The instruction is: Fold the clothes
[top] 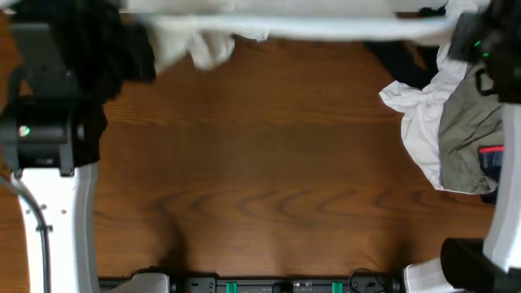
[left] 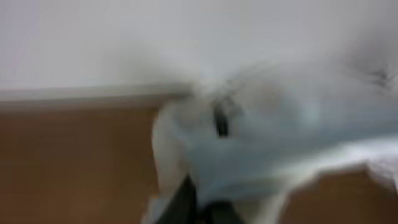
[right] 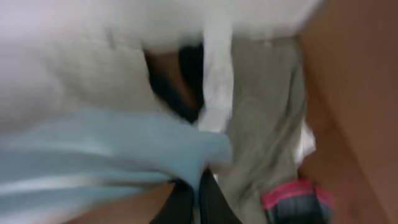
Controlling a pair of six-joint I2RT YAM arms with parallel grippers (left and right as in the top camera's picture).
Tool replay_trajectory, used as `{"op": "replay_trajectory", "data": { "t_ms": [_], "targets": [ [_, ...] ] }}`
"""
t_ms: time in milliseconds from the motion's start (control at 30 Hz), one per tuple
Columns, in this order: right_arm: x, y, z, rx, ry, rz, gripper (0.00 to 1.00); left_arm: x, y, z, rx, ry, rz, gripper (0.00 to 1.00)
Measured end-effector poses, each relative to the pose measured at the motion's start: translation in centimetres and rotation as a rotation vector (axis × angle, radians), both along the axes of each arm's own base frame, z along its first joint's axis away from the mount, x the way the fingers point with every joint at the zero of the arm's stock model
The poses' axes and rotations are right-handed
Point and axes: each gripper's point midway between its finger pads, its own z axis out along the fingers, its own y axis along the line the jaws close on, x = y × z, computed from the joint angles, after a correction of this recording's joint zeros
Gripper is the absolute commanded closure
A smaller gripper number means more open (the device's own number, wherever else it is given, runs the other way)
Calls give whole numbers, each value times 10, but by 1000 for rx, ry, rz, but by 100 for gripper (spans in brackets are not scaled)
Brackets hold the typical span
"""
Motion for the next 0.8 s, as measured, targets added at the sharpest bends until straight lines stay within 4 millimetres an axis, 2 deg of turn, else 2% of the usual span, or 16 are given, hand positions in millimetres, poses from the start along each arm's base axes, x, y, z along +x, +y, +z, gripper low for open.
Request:
{"op": "replay_trajectory", "data": {
  "t_ms": [100,200,333,433,467,533,600,667,800],
  "targets": [
    [-16,0,-53,-2,219,0,99,-18,-2,-62,-4,265,-11,94],
    [-29,0,-89,-4,363,-1,99,-33,-3,-105,-8,470,-16,94],
    [-40,0,-114,-5,455,0,98,-47,-4,-137,-13,636,-19,93],
    [-48,-1,-130,-6,516,0,98,-57,-6,-150,-23,725,-26,92],
    [-51,-1,-134,-6,533,-1,98,-60,-7,-153,-28,749,-29,87],
    [-54,-2,-140,-10,557,-4,98,-65,-11,-157,-45,792,-41,84],
    [-57,-5,-143,-16,571,-12,98,-70,-15,-160,-69,825,-52,83],
    [-57,-8,-143,-27,573,-20,97,-75,-21,-160,-101,852,-74,73],
    [-57,-11,-142,-44,572,-29,97,-86,-31,-158,-156,895,-105,67]
  ]
}}
